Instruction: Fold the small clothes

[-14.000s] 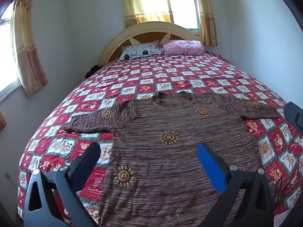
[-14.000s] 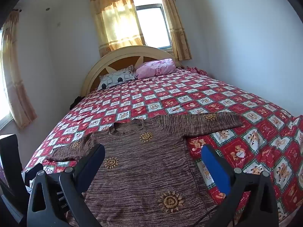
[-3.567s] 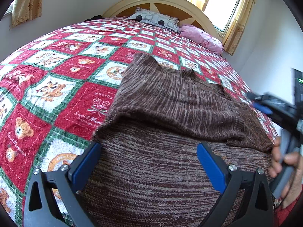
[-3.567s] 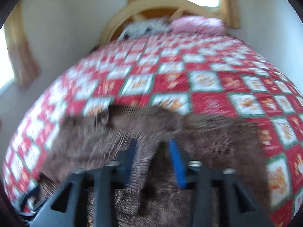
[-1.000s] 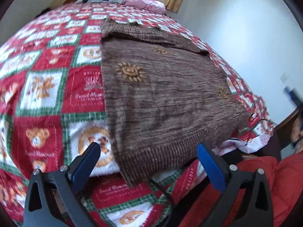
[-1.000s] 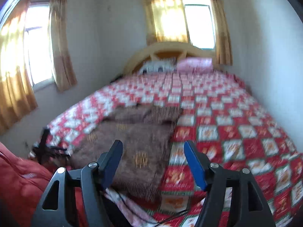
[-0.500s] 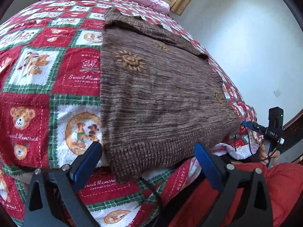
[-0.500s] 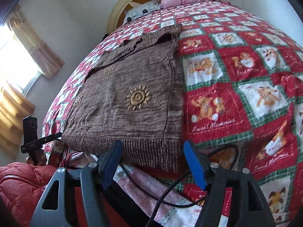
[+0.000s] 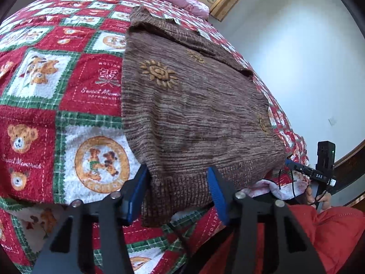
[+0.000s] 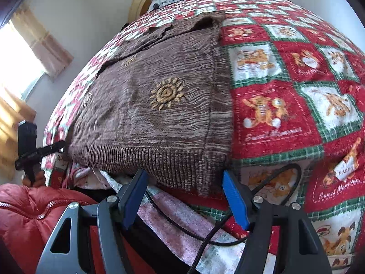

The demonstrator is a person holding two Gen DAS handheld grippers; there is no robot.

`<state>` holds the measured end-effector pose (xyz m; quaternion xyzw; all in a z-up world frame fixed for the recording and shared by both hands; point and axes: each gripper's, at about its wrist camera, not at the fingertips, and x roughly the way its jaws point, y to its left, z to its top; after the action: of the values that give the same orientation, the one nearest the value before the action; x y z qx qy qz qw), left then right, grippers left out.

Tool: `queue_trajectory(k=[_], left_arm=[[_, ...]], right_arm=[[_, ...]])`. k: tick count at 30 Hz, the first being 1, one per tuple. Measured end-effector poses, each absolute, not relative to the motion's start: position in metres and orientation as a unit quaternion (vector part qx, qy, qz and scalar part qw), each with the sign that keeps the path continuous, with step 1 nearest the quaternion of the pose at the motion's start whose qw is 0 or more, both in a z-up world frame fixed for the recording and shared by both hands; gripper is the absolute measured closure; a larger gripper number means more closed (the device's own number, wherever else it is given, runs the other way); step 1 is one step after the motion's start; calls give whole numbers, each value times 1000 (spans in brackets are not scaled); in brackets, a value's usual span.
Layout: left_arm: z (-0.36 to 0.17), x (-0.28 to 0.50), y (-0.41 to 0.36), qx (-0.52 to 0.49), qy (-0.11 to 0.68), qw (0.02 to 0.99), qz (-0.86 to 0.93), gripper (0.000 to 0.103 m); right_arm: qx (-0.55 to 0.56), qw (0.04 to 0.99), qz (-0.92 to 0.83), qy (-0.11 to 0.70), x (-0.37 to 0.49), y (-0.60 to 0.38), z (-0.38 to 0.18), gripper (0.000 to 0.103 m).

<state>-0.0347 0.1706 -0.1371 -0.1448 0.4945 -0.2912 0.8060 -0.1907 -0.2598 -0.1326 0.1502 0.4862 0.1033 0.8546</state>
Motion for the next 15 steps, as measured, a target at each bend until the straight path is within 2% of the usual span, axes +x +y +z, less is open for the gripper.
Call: queue_trajectory(k=[5, 6, 7, 8, 9, 11, 12, 13, 15], left_arm=[[-139, -33, 173, -163, 493, 804, -290, 44], [-139, -34, 172, -159, 492, 806, -289, 44], [-138, -35, 172, -154, 490, 808, -289, 44], [-137, -36, 170, -148, 488, 811, -288, 45], [-136, -37, 168, -140, 486, 813, -287, 47], [-136, -38, 164, -120, 485, 821, -277, 61], [-136, -38, 164, -113, 488, 824, -266, 83], [-138, -36, 166, -111, 494, 825, -249, 94], [-139, -31, 173, -145, 506, 813, -248, 93]], right_arm=[[172, 853, 94, 484, -189, -269, -134, 35], [172, 851, 95, 487, -188, -268, -135, 41], [168, 848, 97, 493, -187, -265, -139, 63], [161, 844, 100, 501, -185, -262, -143, 75], [160, 841, 100, 507, -184, -260, -146, 92], [175, 834, 103, 513, -182, -261, -153, 95], [179, 833, 107, 513, -182, -262, -154, 96], [181, 832, 111, 512, -182, -263, -153, 96], [193, 832, 130, 504, -184, -263, -145, 96]])
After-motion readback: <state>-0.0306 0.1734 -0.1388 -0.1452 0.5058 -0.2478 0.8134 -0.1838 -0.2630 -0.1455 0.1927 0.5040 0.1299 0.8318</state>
